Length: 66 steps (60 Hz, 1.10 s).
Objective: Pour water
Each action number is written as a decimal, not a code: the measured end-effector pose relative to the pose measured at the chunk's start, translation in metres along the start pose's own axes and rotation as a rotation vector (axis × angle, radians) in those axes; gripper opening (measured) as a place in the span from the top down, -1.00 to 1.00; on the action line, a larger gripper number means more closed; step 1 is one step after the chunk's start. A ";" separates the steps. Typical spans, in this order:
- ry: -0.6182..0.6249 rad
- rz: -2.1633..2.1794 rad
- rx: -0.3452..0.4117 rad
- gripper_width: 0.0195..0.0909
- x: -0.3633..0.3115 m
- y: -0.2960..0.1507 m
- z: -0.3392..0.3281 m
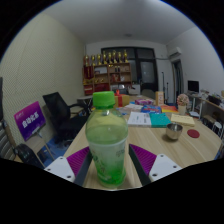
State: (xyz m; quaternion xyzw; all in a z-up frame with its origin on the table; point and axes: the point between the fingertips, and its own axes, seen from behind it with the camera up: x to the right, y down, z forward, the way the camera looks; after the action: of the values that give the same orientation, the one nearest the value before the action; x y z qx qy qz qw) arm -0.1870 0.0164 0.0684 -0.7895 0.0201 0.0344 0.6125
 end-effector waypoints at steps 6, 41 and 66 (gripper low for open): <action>0.012 -0.003 0.023 0.12 0.003 -0.006 0.013; -0.306 0.304 -0.064 0.46 -0.009 -0.081 0.036; -0.534 1.861 -0.258 0.46 0.109 -0.108 0.080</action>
State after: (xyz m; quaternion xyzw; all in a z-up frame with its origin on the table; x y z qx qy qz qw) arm -0.0730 0.1219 0.1447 -0.4854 0.4919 0.6839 0.2339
